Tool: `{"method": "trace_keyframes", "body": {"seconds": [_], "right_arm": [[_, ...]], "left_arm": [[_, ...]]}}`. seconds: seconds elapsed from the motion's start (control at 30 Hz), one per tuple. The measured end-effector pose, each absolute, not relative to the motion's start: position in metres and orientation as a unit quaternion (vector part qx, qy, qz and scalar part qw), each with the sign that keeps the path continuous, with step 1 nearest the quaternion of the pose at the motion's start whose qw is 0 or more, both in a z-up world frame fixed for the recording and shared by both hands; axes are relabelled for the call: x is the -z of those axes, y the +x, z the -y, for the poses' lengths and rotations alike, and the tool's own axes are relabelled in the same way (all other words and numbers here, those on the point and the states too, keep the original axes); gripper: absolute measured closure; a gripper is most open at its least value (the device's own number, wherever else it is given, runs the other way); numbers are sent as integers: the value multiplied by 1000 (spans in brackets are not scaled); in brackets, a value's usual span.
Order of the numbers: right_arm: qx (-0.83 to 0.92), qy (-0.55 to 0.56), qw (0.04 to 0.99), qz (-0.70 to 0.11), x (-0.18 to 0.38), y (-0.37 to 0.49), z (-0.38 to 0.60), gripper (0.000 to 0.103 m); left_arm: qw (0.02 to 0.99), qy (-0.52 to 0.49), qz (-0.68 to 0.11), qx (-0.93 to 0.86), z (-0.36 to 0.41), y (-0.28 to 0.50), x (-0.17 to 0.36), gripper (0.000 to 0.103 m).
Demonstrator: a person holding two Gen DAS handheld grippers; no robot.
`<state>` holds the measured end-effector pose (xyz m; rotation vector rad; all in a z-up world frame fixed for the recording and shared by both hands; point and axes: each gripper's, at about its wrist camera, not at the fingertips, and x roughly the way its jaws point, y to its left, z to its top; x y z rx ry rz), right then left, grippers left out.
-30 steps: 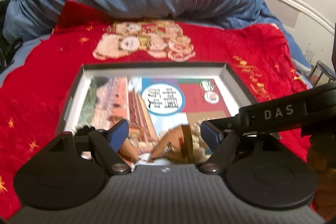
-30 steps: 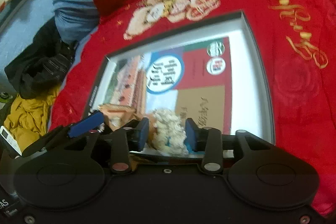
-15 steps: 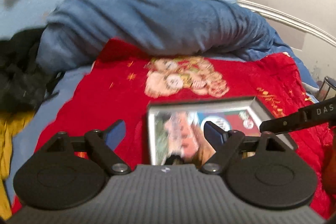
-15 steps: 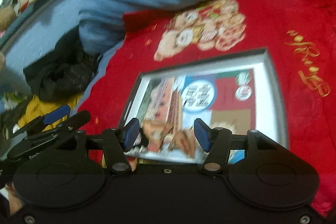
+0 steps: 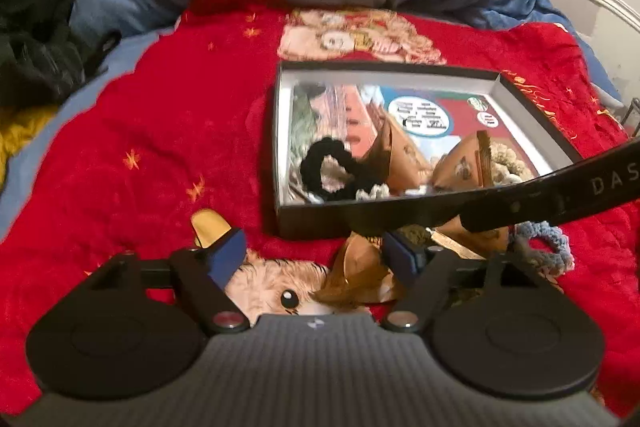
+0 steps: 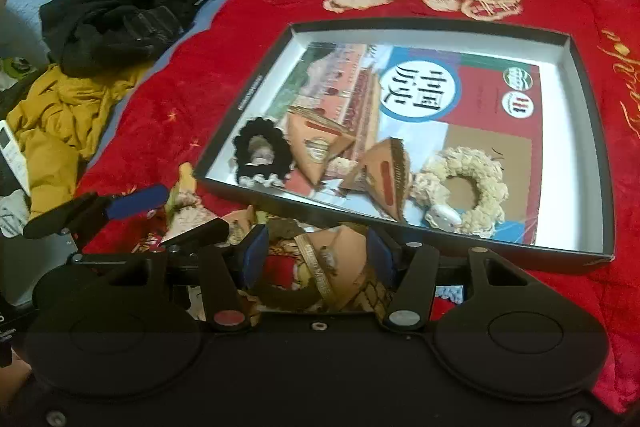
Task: Organize objects
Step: 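Withdraw both open tools from the box back toward the pile, then close left tool on a paper packet while right tool closes on another packet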
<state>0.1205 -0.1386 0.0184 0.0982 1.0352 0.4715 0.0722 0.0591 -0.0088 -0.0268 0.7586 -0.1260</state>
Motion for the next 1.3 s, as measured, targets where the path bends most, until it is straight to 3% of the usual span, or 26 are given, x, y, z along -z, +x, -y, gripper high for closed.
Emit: {"method": "trace_keyframes", "body": {"seconds": [0.2, 0.37, 0.47, 0.6, 0.9, 0.93, 1.3], "right_arm": [[-208, 60, 827, -519, -1, 136, 147, 50], [-201, 80, 819, -532, 13, 143, 154, 52], [-207, 72, 817, -533, 13, 143, 152, 53], [-211, 57, 818, -533, 13, 144, 146, 59], [-210, 47, 818, -534, 13, 142, 142, 62], [-209, 51, 817, -535, 12, 142, 143, 67], [-199, 17, 822, -533, 0, 138, 128, 69]], "left_arm": [[910, -40, -402, 89, -58, 84, 21, 32], [904, -21, -417, 91, -43, 91, 32, 58], [906, 0, -414, 87, -35, 90, 33, 67], [908, 14, -412, 78, -29, 88, 32, 69], [912, 30, -403, 69, -24, 86, 30, 70], [912, 30, -403, 68, -24, 86, 30, 70], [923, 37, -378, 61, -21, 72, 19, 70]]}}
